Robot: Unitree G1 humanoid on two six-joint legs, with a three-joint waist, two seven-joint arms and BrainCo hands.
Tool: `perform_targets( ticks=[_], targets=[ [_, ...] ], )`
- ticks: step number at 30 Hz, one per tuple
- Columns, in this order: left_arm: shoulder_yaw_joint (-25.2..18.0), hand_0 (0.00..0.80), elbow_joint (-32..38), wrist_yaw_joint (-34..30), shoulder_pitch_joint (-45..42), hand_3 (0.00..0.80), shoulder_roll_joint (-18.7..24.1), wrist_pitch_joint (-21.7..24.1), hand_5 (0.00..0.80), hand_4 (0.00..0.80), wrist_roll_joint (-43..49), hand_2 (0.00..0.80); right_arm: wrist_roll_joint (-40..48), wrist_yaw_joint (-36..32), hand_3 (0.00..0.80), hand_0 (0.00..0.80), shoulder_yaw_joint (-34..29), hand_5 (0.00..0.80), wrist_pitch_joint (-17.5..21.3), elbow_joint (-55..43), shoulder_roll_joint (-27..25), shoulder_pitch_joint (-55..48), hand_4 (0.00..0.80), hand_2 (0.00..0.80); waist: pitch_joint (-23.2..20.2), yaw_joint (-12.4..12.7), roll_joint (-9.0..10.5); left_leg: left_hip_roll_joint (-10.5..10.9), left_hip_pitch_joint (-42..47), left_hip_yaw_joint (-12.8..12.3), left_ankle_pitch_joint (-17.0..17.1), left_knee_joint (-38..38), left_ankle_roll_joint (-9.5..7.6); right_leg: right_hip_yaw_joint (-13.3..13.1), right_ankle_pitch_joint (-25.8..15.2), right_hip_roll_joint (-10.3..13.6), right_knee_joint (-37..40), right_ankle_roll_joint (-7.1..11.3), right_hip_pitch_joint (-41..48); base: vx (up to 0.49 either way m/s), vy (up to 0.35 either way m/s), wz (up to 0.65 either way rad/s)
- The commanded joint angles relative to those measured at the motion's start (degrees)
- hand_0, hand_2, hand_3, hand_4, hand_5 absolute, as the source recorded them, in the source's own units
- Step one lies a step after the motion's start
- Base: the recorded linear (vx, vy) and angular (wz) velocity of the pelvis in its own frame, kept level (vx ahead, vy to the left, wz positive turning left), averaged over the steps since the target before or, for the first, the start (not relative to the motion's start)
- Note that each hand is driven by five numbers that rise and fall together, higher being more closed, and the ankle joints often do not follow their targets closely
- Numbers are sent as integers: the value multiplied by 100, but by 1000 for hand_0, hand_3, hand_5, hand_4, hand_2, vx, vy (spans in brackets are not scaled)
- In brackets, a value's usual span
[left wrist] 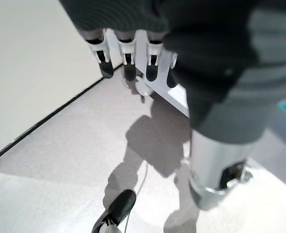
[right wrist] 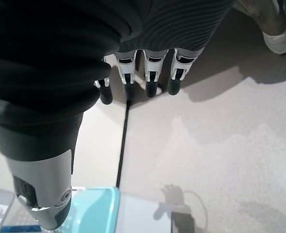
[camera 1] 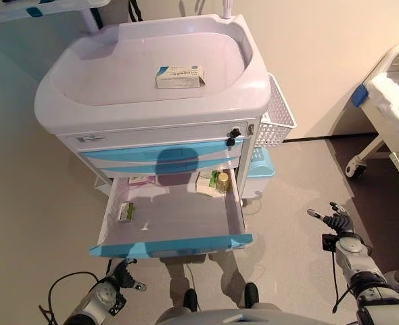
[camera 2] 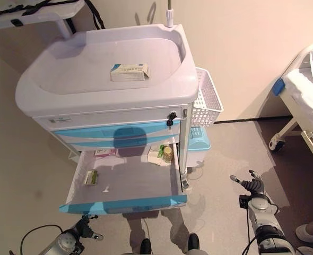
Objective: Open the drawer and pick up the medicine
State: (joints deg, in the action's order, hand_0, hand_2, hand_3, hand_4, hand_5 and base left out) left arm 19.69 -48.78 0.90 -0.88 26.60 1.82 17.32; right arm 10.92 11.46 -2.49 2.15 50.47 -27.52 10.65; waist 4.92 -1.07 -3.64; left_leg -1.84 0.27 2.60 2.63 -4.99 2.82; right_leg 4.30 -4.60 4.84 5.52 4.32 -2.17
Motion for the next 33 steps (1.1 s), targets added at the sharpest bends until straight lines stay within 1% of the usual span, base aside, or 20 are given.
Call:
perform_targets(
  ticks=[1,13,21,23,24,25,28,30,33],
  targets=[
    [82,0,-24,74,598,0,349,216,0,0,368,0,133,-29,0,0,-64,0,234,16,62,32,0,0,-128,-151,214,330,-208,80,-250,149,-187,194,25,190,-159,410,-66,0,0,0],
    [234,0,41,123,1151,0,504,172,0,0,690,0,44,-208,0,0,56,0,190,122,139,-163,0,0,-103,-275,235,324,-198,33,-257,127,-180,138,22,174,-165,414,-102,0,0,0],
    [206,0,126,180,1375,0,573,143,0,0,673,0,5,-398,0,0,160,0,144,427,126,-216,0,0,-3,-331,259,325,-262,-10,-275,192,-189,71,8,168,-198,414,-189,-8,4,-3],
    [224,0,117,183,1482,0,569,148,0,0,649,0,19,-526,0,0,195,0,101,886,143,-213,0,0,12,-332,265,323,-267,-14,-244,172,-177,68,-1,164,-202,418,-205,-16,5,-8],
    [224,0,117,183,1482,0,569,148,0,0,649,0,19,-526,0,0,195,0,101,886,143,-213,0,0,12,-332,265,323,-267,-14,-244,172,-177,68,-1,164,-202,418,-205,0,-6,-5],
    [272,0,84,171,1565,0,555,157,0,0,650,0,25,-650,0,0,201,0,52,1330,175,-231,0,0,-18,-338,284,316,-249,-13,-239,150,-173,81,4,165,-212,421,-189,0,0,0],
    [327,0,46,73,1668,0,560,158,0,0,633,0,-120,-830,0,0,166,0,-99,2117,247,-334,0,0,-128,-355,312,311,-179,14,-295,157,-182,109,48,167,-237,407,-107,26,-14,1],
    [313,0,84,6,1642,0,593,161,0,0,605,0,-298,-890,0,0,140,0,-144,2400,290,-430,0,0,-192,-364,326,309,-120,24,-345,171,-193,116,81,166,-231,400,-28,58,-17,0],
    [285,0,183,-68,1596,0,632,147,0,0,610,0,-310,-956,0,0,-42,0,-213,2664,318,-603,0,0,-261,-392,310,292,-19,11,-391,165,-189,119,106,162,-205,405,66,51,-8,-1]
  ],
)
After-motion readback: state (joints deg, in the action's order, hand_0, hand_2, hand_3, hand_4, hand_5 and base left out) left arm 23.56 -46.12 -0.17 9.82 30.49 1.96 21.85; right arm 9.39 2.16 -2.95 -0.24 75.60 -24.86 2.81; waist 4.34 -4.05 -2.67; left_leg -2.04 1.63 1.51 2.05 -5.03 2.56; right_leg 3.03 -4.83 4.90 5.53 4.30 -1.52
